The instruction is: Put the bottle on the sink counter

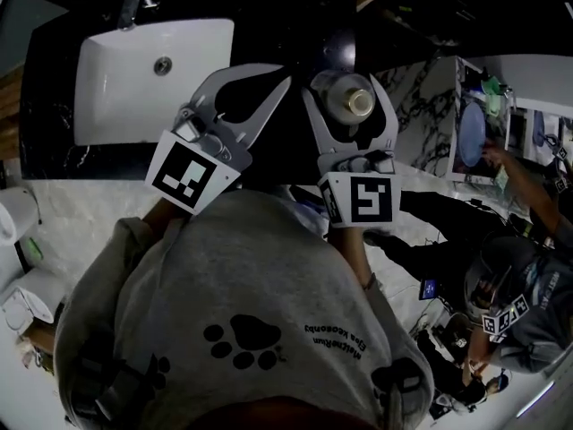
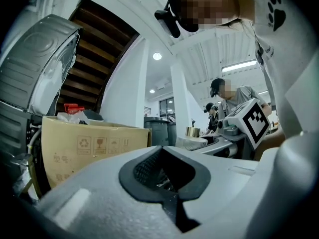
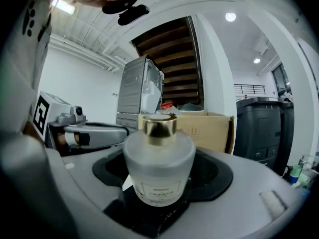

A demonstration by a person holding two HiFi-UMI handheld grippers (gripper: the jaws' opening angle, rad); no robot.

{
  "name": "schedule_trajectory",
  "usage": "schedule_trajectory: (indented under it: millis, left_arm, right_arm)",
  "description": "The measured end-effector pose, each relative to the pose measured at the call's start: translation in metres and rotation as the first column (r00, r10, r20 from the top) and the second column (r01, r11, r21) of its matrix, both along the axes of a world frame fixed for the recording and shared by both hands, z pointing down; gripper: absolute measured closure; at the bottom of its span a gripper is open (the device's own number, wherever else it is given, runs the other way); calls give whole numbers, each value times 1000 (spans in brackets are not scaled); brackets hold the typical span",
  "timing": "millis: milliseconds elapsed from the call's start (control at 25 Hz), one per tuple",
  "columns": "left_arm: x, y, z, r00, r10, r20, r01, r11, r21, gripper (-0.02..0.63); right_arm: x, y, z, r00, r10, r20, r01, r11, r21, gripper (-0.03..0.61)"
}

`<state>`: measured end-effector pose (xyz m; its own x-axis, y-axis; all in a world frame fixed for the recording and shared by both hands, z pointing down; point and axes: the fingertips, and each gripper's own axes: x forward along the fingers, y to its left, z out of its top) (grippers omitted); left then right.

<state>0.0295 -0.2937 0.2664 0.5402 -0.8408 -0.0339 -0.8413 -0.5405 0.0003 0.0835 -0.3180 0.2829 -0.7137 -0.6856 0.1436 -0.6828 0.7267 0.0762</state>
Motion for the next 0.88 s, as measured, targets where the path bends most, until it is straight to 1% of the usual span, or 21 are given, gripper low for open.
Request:
schedule_trajectory:
  millis: [80,200,360,440,520,720,880]
  left_arm:
    - [2,-6,2,1000,-15,7,15,1000,-4,617]
    - [5,-13,9,999,-27,46,28,1000,-10,617]
    - [8,-25,17,997,-44,61,45,999,-19,617]
    - [9,-30,23,995,-49,89,51,998,-24,617]
    - [12,-36,28,993,-47,112,50,998,-26,617]
    - [13,-57,42,991,-64,120,67,997,-26,617]
    - [11,-70,53,990,-84,110,87,996,-30,617]
  right_arm:
    - [2,-9,4,1000,-15,-3,15,1000,-3,242]
    - [3,-22,9,999,-35,-6,35,999,-1,242]
    - [5,-40,17,998,-62,-23,62,998,-4,243]
    - [4,-46,22,997,-76,-31,76,997,-12,242]
    - [0,-53,24,996,-86,-18,85,996,-25,242]
    - [-1,-79,40,994,-103,-19,102,994,-38,244]
    - [1,-99,53,993,-115,-34,113,993,-37,242]
